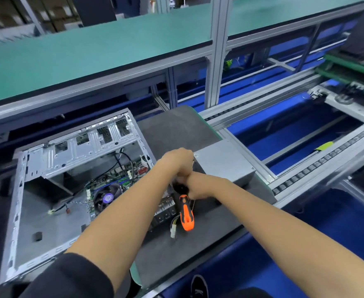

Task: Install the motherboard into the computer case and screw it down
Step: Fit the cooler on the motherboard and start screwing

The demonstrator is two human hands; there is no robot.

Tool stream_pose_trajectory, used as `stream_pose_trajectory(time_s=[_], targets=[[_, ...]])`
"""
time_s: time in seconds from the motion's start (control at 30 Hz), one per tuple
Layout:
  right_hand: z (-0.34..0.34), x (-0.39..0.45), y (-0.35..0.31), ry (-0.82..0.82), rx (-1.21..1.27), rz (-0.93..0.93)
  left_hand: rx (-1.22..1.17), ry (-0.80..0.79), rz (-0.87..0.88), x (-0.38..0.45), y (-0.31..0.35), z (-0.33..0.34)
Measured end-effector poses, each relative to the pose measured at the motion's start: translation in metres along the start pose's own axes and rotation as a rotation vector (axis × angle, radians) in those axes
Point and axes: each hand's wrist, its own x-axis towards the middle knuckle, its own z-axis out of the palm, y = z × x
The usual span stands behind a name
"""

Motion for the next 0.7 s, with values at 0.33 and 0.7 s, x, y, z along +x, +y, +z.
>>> stream_pose_trajectory(time_s=[0.33,0.7], targets=[[-0.124,-0.015,-0.013,0.352,0.314,-0.103,-0.682,0.578,-0.013,-0.011,-0.048,-0.029],[-0.212,0.01,-0.119,0.666,0.529,-0.408,-0.78,0.854,0.129,-0.058,-0.09,-0.053]])
